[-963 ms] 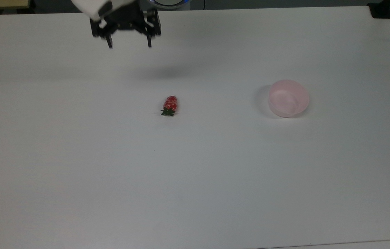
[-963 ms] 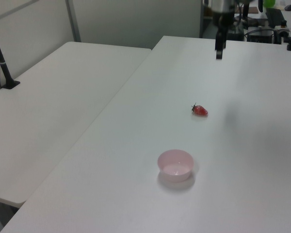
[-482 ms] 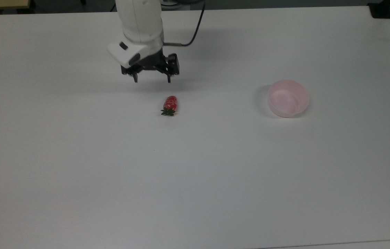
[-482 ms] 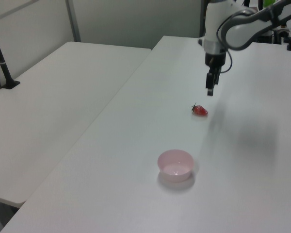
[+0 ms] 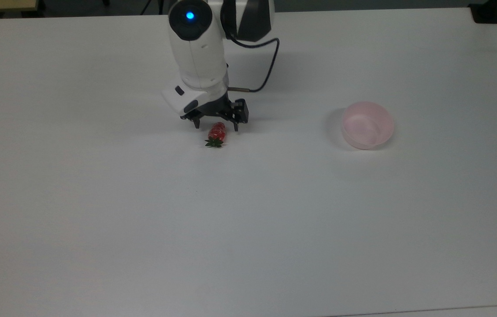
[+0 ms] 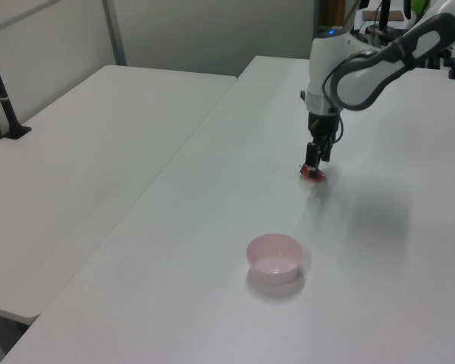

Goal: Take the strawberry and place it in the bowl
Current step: 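Lower the open gripper over the red strawberry, then close the gripper on the strawberry and lift it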

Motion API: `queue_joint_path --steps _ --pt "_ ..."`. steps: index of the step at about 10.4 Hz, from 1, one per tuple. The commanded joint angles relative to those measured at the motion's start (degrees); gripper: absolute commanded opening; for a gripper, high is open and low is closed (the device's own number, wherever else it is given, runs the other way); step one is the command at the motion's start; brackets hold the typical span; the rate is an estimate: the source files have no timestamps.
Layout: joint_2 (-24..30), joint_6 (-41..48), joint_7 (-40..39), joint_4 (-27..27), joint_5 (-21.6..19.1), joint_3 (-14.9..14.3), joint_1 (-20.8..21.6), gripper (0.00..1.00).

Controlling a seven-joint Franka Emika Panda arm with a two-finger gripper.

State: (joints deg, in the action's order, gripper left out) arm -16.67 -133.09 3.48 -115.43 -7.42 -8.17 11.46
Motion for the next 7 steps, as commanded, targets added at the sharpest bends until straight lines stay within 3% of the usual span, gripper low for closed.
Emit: queue_joint_path --steps 1,2,3,5,7 --pt "-1.87 -3.57 3.73 0.99 -1.1 1.93 -0.91 0.83" --pt "-1.79 -3.58 4.43 1.43 -1.19 1.93 -1.0 0.53" --pt "-1.78 -3.58 5.65 1.69 -1.19 1.93 -1.0 0.45" --pt "-0.39 -2.96 6.01 2.13 -1.19 2.1 -0.74 0.44" --pt "0.93 -1.31 5.93 3.01 -1.1 4.46 -0.73 0.45"
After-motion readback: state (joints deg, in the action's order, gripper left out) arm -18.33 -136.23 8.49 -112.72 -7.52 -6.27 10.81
